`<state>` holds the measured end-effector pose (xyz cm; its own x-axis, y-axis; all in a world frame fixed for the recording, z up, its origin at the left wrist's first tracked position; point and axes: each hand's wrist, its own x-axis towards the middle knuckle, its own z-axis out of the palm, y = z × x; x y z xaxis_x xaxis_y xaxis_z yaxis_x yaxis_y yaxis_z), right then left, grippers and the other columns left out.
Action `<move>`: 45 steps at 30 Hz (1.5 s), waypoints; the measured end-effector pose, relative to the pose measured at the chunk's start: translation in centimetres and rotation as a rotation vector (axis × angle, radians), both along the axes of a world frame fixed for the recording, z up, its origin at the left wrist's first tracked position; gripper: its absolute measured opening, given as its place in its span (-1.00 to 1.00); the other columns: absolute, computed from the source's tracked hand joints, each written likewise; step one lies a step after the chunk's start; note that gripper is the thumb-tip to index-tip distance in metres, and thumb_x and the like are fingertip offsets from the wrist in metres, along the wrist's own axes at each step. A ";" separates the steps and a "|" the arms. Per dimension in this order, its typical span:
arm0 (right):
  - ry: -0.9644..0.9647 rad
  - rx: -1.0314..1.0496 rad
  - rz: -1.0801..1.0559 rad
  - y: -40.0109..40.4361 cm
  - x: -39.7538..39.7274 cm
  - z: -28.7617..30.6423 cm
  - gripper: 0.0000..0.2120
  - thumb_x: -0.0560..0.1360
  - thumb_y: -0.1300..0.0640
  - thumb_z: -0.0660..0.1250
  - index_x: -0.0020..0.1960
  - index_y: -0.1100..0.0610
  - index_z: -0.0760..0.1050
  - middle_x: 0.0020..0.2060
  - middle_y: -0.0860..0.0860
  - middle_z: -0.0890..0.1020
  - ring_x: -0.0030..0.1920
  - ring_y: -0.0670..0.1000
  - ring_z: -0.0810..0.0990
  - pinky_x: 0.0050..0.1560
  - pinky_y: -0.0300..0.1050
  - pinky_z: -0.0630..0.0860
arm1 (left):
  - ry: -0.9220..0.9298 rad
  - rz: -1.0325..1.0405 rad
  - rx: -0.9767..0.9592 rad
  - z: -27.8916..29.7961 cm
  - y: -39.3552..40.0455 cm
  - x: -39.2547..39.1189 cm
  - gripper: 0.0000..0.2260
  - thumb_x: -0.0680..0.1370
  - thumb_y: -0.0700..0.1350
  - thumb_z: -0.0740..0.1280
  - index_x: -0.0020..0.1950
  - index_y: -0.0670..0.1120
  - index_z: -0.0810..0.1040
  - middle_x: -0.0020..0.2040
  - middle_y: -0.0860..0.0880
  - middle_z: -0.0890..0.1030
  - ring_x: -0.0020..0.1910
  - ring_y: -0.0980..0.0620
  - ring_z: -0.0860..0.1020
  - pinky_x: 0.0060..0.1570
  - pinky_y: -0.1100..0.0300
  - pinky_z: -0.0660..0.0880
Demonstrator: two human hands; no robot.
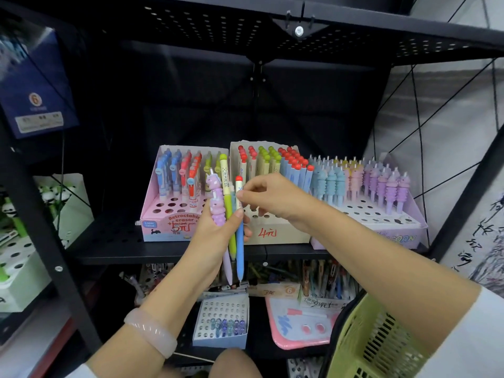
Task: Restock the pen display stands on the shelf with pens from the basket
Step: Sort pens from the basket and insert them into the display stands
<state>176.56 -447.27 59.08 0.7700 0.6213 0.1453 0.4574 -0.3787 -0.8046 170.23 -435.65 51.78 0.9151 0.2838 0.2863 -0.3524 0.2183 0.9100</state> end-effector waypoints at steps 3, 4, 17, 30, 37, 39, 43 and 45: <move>-0.006 0.104 -0.076 -0.2 0.3 0.2 -0.83 0.58 0.16 0.20 -0.14 0.16 0.49 -0.30 -0.01 0.55 -0.33 -0.15 0.51 -0.39 -0.38 0.47 | 0.019 -0.001 -0.007 -0.1 0.1 0.1 -0.82 0.55 -0.22 0.26 0.14 -0.09 0.43 -0.23 -0.03 0.62 -0.37 0.05 0.60 -0.32 0.22 0.57; -0.007 0.169 -0.126 -0.3 0.5 0.6 -0.81 0.60 0.17 0.16 -0.16 0.15 0.45 -0.31 0.00 0.55 -0.36 -0.14 0.52 -0.40 -0.37 0.47 | 0.027 0.013 0.005 -0.2 0.2 0.1 -0.82 0.56 -0.22 0.26 0.14 -0.08 0.43 -0.18 -0.06 0.61 -0.38 0.05 0.60 -0.32 0.22 0.57; -0.653 -0.100 -0.398 0.8 3.2 1.6 -0.87 0.63 0.12 0.07 0.00 0.18 0.30 -0.37 0.03 0.45 -0.35 0.00 0.45 -0.26 0.01 0.42 | 0.058 0.084 0.039 -1.0 1.4 -0.1 -0.90 0.58 -0.24 0.22 0.08 -0.10 0.41 -0.32 -0.03 0.54 -0.46 0.11 0.50 -0.43 0.27 0.49; -0.539 -0.467 -0.413 2.4 4.8 -1.5 -0.60 0.55 0.31 0.18 -0.43 0.14 0.18 -0.48 0.02 0.28 -0.44 0.00 0.30 -0.50 -0.19 0.13 | 0.051 0.074 0.031 -1.2 1.5 -0.2 -0.90 0.58 -0.24 0.24 0.07 -0.10 0.41 -0.32 -0.02 0.57 -0.45 0.09 0.50 -0.41 0.24 0.50; -0.422 -0.094 -0.227 2.4 2.5 -0.2 -0.65 0.58 0.10 0.20 -0.30 0.27 0.48 -0.39 0.15 0.58 -0.41 0.03 0.52 -0.33 -0.11 0.50 | 0.039 0.048 0.071 -0.9 1.4 -0.2 -0.87 0.58 -0.25 0.23 0.13 -0.17 0.39 -0.26 -0.09 0.55 -0.42 0.07 0.50 -0.38 0.23 0.49; -0.284 0.038 -0.101 2.7 1.3 0.2 -0.70 0.56 0.02 0.24 -0.21 0.21 0.54 -0.34 0.11 0.61 -0.37 -0.03 0.54 -0.29 -0.16 0.54 | 0.031 0.042 0.082 -0.7 1.2 -0.2 -0.83 0.58 -0.26 0.23 0.17 -0.19 0.38 -0.27 -0.08 0.53 -0.43 0.06 0.49 -0.39 0.23 0.48; -0.205 0.048 -0.061 3.4 0.4 -0.2 -0.82 0.50 0.01 0.35 -0.19 0.09 0.47 -0.35 -0.04 0.51 -0.32 -0.10 0.47 -0.33 -0.26 0.45 | 0.029 0.019 0.120 -0.5 0.6 -0.2 -0.86 0.59 -0.27 0.20 0.13 -0.12 0.41 -0.35 -0.02 0.52 -0.44 0.05 0.46 -0.40 0.21 0.45; -0.195 0.071 -0.060 3.4 0.3 -0.4 -0.85 0.50 0.07 0.35 -0.19 0.11 0.46 -0.35 -0.05 0.47 -0.31 -0.11 0.43 -0.30 -0.27 0.40 | 0.038 0.002 0.121 -0.5 0.5 -0.4 -0.88 0.59 -0.27 0.20 0.08 -0.09 0.41 -0.35 -0.02 0.51 -0.44 0.06 0.45 -0.41 0.22 0.44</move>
<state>176.87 -443.83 58.65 0.7586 0.5576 0.3370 0.5852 -0.3555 -0.7289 169.85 -435.18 51.33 0.9255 0.2509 0.2836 -0.3174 0.1058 0.9424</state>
